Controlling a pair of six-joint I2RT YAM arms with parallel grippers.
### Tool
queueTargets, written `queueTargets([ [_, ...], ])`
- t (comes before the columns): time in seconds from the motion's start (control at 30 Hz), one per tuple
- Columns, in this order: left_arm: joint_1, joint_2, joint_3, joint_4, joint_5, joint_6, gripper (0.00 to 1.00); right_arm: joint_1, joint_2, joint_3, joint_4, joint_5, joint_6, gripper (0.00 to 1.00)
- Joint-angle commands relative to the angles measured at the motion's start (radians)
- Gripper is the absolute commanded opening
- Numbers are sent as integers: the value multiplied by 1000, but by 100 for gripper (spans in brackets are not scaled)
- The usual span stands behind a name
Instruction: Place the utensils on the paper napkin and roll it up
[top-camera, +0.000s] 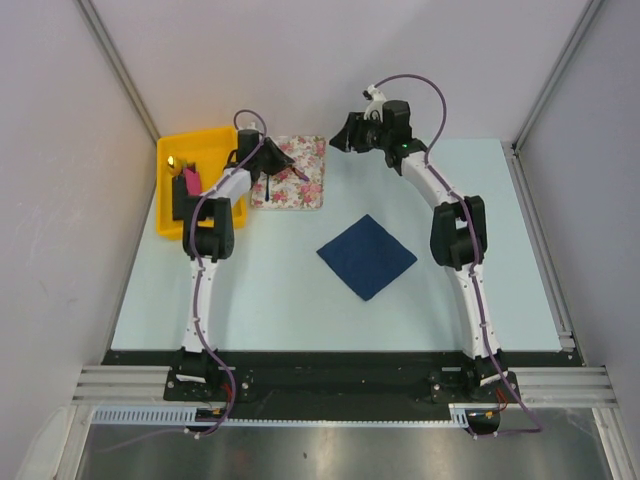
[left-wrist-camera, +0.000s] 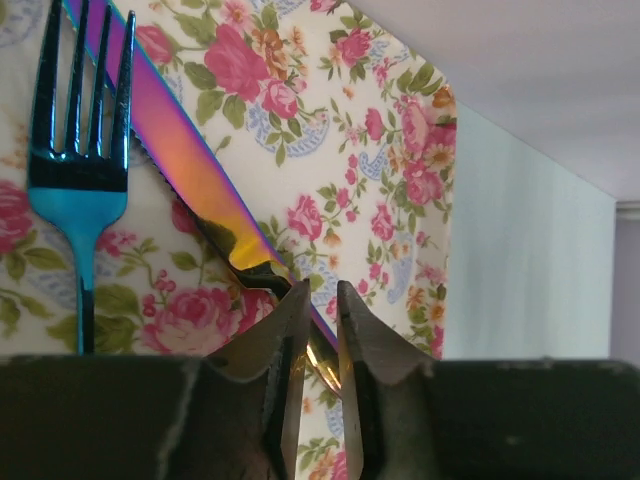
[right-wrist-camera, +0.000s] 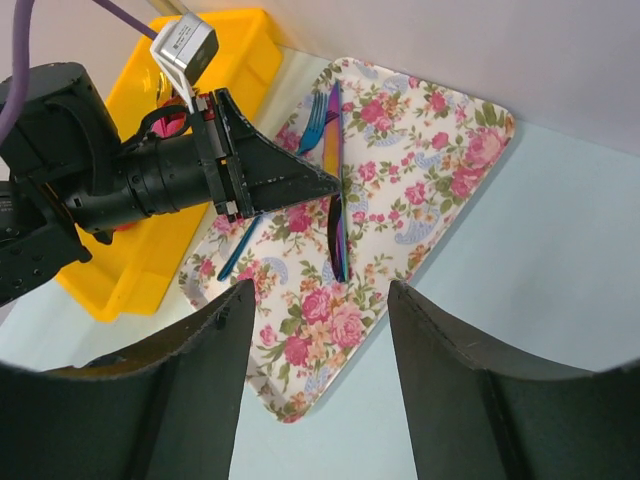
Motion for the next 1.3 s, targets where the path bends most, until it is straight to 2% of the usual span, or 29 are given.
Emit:
queueTargets([
  [0.0,3,-64,-71,-62,37,-49,21,-11,-69,3,-1,-21,19,61],
  [0.33,-6,-153,-158,-223,61,-8,13,-20,-100,-75,-4,-61,7,61],
  [0.43,-8,-198,-214,-181,84,20,10,-25,-110,-91,4,-70,5,61],
  [0.53,-8,-258,-221,-95,52,69,17,-30,-115,-108,-1,-85,10,61],
  [0.57,-8,-255,-170,-87,32,98,31,-30,-118,-120,1,-93,5,62],
  [0.6,-9,-238,-119,-117,-20,122,38,-30,-120,-126,-1,-96,11,62],
  [0.67,-20,-192,26,-168,-69,171,48,-30,-127,-138,-3,-105,8,62],
  [0.73,-28,-135,85,-193,-69,175,52,-28,-132,-154,-4,-105,8,62],
  [0.8,-29,-95,119,-165,-40,135,50,-31,-133,-164,-4,-104,8,61],
  [0.83,-32,-84,127,-153,-10,114,36,-34,-135,-166,-6,-102,13,61],
  [0.87,-32,-72,133,-135,6,72,32,-34,-137,-168,-6,-99,14,60],
  [1.03,-46,-8,184,-82,-11,24,19,-46,-140,-164,-21,-84,24,59],
  [1.27,-48,61,268,-79,-100,52,10,-57,-158,-148,-61,-56,24,59],
])
